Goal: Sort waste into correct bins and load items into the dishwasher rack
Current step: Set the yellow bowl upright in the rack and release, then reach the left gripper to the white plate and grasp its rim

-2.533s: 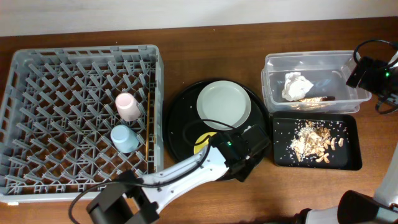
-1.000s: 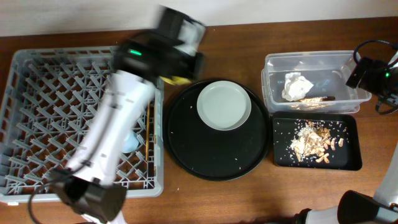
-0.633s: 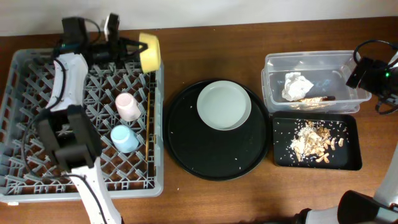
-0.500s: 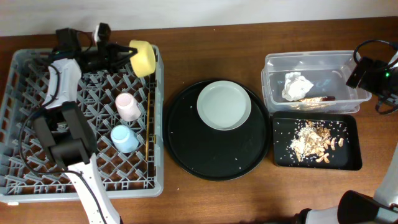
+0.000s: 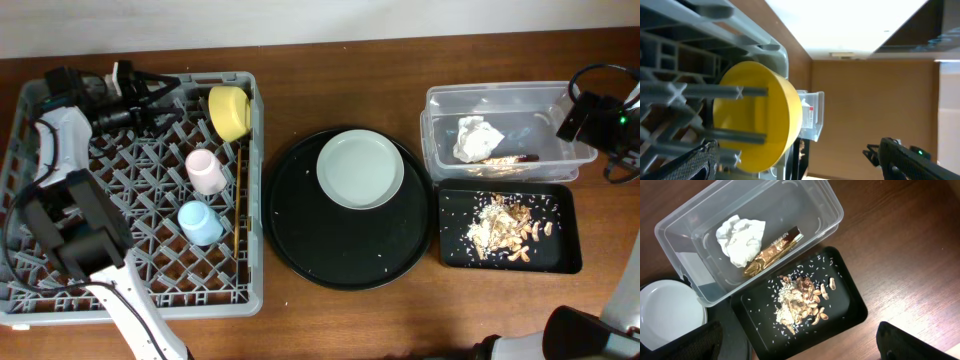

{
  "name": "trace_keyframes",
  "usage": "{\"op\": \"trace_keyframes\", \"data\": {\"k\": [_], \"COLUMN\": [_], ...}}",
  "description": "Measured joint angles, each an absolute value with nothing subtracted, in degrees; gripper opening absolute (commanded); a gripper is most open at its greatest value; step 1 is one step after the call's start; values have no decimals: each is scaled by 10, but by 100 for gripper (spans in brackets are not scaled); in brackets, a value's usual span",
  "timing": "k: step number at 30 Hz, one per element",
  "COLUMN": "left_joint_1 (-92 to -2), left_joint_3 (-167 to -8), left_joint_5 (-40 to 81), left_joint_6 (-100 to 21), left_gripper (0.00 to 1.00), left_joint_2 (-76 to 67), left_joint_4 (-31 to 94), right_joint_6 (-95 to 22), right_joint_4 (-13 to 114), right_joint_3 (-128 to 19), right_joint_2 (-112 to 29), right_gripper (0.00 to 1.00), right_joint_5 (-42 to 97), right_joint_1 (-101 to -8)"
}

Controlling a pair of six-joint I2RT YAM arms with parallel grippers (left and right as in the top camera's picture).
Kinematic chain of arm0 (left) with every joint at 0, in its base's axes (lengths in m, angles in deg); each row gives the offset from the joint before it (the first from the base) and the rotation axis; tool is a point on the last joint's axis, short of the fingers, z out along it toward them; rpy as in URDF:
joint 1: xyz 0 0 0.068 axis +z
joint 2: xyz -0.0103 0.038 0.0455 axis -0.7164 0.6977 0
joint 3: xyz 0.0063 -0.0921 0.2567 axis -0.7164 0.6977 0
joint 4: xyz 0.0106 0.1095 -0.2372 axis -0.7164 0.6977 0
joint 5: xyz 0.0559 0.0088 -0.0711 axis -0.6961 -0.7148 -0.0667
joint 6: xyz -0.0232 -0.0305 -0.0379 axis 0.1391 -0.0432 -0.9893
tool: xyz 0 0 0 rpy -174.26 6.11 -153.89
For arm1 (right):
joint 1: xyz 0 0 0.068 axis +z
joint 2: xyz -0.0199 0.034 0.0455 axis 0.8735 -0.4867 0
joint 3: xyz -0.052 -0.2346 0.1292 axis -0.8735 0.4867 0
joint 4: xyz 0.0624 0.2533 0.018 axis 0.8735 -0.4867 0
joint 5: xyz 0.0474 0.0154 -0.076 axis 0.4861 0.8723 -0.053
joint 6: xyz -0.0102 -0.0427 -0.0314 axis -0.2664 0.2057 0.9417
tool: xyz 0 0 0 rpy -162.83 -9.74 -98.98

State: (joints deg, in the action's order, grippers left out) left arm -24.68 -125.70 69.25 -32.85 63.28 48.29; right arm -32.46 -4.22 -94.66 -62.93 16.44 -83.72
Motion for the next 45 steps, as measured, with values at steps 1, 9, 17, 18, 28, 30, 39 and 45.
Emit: {"op": "trace_keyframes", "data": {"k": [1,9,17,18,28,30,39,45], "left_joint_1": [-245,-397,-580,-581,-527,-503,-582,-770], "left_joint_3": [-1256,-1264,-1259,-1259,-1268,-1296,-1389,-1388], "left_joint_5": [664,437,39,6,-101,-137,-39,-16], "left_joint_6": [-329,-325,-324,-324,-324,-324,-348,-349], "left_gripper": [100,1,1,1,0,0,65,65], "left_joint_2": [614,382,444,451,525,521,347,410], "left_joint_4": [507,526,538,540,592,658,723,740], "right_joint_6": [-324,-325,-325,-325,-325,-325,-325,-325], "right_joint_4": [-42,-43,-43,-43,-43,-43,-43,-43], "right_joint_3": [-947,-947,-947,-947,-947,-947,-947,-947], "right_joint_2": [-629,-629,-629,-629,-629,-629,-629,-629], "right_gripper": [99,99,99,99,99,99,99,99], "right_joint_5": [164,164,164,164,164,164,164,164], "right_joint_1": [-837,-837,-837,-837,-837,-837,-837,-837]}}
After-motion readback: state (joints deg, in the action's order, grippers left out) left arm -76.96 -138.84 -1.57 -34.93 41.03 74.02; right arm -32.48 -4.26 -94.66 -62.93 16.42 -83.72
